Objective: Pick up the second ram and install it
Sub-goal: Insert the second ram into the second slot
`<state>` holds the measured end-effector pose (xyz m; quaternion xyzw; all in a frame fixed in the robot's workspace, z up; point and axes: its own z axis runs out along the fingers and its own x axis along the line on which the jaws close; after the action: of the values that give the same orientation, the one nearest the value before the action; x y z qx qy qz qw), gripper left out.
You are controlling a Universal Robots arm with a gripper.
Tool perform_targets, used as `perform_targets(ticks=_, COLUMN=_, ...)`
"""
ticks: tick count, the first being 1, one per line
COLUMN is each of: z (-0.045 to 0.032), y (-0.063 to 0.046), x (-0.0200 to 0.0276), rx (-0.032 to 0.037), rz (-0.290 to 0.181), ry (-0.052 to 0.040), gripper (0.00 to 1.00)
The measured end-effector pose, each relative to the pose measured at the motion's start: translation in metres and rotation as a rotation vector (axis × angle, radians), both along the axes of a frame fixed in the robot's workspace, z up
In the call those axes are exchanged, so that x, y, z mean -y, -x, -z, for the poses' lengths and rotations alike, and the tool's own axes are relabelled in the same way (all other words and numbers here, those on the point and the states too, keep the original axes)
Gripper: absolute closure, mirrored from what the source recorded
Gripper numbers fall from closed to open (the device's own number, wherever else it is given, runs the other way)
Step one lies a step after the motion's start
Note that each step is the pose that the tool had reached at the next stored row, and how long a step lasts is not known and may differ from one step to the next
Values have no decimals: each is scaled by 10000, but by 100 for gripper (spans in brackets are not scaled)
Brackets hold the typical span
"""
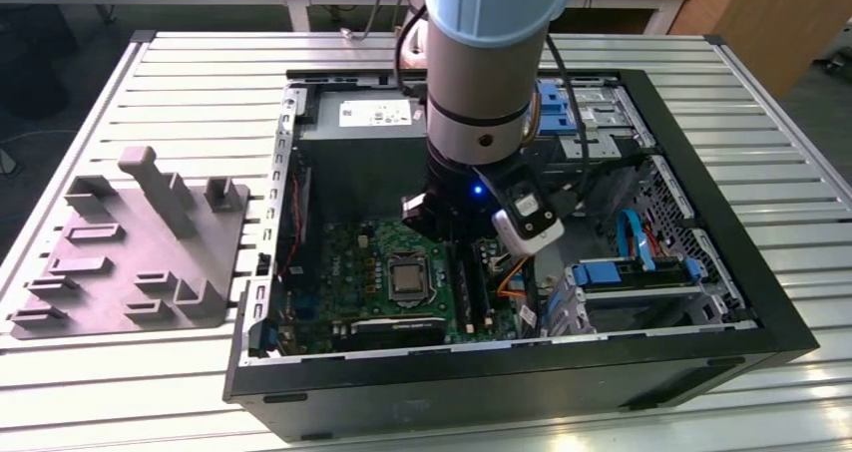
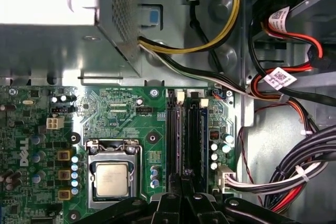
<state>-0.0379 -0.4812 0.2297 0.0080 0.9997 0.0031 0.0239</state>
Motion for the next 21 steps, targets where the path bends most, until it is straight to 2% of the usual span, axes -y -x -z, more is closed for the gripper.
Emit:
perform_targets(ticks=12, z=-5, y=-1, x=-7, rx=0, rz=438, ry=3, gripper=89)
perform_targets(ticks=16, z=10, y=-2, x=-27, rx=-1, rz=383, ry=50, gripper=89)
perform_targets(ticks=21, z=12, y=-1, x=-27, rx=0, rz=19, ry=54, gripper=89)
